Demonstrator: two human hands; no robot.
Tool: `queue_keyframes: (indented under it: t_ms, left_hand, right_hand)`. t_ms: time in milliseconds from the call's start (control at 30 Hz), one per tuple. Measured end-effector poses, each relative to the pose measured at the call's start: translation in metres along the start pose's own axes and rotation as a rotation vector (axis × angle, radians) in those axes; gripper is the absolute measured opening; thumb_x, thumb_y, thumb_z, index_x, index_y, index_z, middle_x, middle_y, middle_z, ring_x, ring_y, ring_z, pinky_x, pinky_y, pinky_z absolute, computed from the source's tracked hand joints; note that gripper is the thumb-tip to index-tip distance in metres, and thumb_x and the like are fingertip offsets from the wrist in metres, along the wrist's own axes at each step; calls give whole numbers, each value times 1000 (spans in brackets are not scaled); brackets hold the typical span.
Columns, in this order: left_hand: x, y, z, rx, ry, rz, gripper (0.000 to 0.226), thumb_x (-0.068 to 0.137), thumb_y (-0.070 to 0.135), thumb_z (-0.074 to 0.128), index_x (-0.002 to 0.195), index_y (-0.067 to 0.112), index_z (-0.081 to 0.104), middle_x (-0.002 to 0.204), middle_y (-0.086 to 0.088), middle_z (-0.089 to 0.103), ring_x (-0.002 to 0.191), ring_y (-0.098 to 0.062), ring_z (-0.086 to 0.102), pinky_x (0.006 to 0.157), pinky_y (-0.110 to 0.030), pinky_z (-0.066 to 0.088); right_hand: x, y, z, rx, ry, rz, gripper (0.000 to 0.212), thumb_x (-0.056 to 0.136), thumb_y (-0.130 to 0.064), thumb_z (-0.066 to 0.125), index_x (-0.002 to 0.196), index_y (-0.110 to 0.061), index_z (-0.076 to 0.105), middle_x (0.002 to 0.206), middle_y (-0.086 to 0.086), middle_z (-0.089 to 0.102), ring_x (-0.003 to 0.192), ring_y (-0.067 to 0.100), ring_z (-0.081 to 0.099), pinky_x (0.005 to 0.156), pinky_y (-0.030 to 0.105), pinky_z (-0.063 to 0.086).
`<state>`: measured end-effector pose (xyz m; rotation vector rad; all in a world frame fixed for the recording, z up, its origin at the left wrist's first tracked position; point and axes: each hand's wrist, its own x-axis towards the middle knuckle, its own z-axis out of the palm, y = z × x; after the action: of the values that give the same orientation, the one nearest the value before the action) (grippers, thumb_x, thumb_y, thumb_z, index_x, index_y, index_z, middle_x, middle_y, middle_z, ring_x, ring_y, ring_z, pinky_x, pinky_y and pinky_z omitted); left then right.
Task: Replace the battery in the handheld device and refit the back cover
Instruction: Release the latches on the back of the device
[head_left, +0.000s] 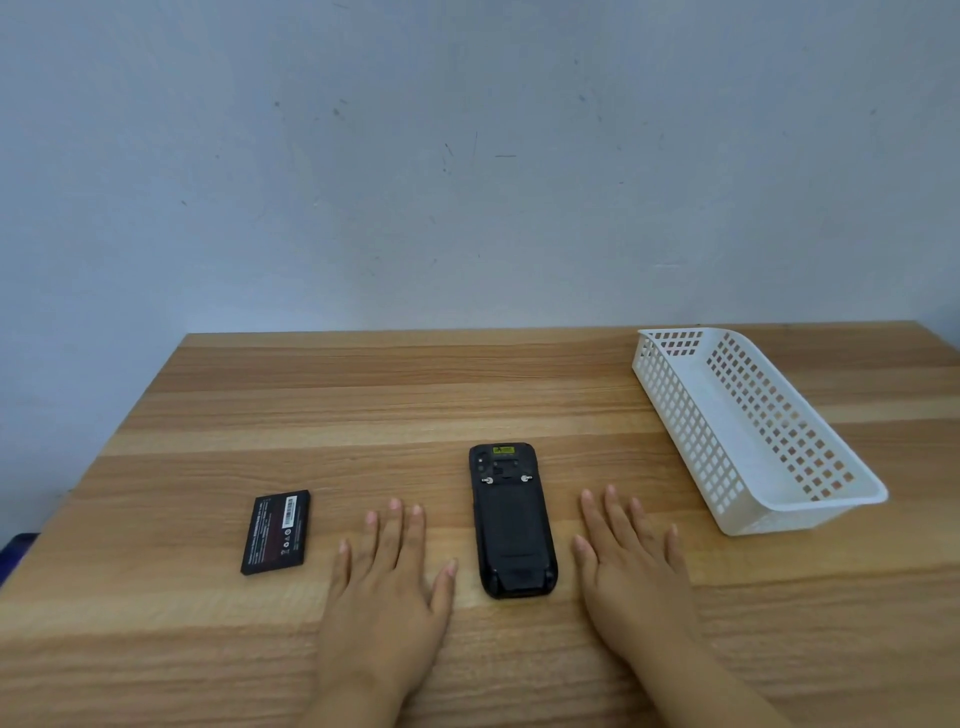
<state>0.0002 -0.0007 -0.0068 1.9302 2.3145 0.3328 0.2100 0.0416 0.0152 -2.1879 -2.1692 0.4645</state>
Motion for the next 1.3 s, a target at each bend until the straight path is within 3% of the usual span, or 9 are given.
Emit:
queue_keyframes:
  t_ms: [567,767,967,1200,1300]
  left_hand:
    - [0,0,1,-25,10,-7,74,76,61,-4,142,28,-2,152,6,-1,139,-13,-3,111,-37,-4]
    - [0,0,1,-1,-19,0,87,63,65,-29,140,27,-12,151,6,-9,138,-13,-9,110,-37,-7]
    - [0,-1,1,-5,-20,-6,75,74,62,-10,140,26,-10,152,6,-7,138,-13,-10,112,-38,-6]
    - [2,-1,2,3,1,-7,81,73,64,-11,142,25,0,152,6,-1,138,-12,-4,112,-40,-2]
    - [2,0,2,-6,2,-7,79,73,62,-6,142,25,2,152,6,2,138,-13,-1,112,-40,1]
  right_hand:
    - [0,0,1,8,15,-12,52,97,-44,9,145,-37,-10,157,-12,-12,145,11,-12,118,42,-7]
    - [1,0,2,5,10,-14,52,97,-43,9,146,-36,-9,157,-12,-12,145,12,-11,118,42,-7]
    - [2,1,3,-2,9,-17,53,97,-43,10,146,-36,-9,158,-11,-11,145,13,-11,117,43,-7]
    - [4,2,4,-5,-14,-20,53,97,-44,10,146,-36,-8,157,-11,-12,145,13,-12,117,44,-8]
    - [5,3,6,-17,-9,-28,59,89,-49,-2,146,-35,-8,158,-11,-11,145,13,-11,117,45,-6]
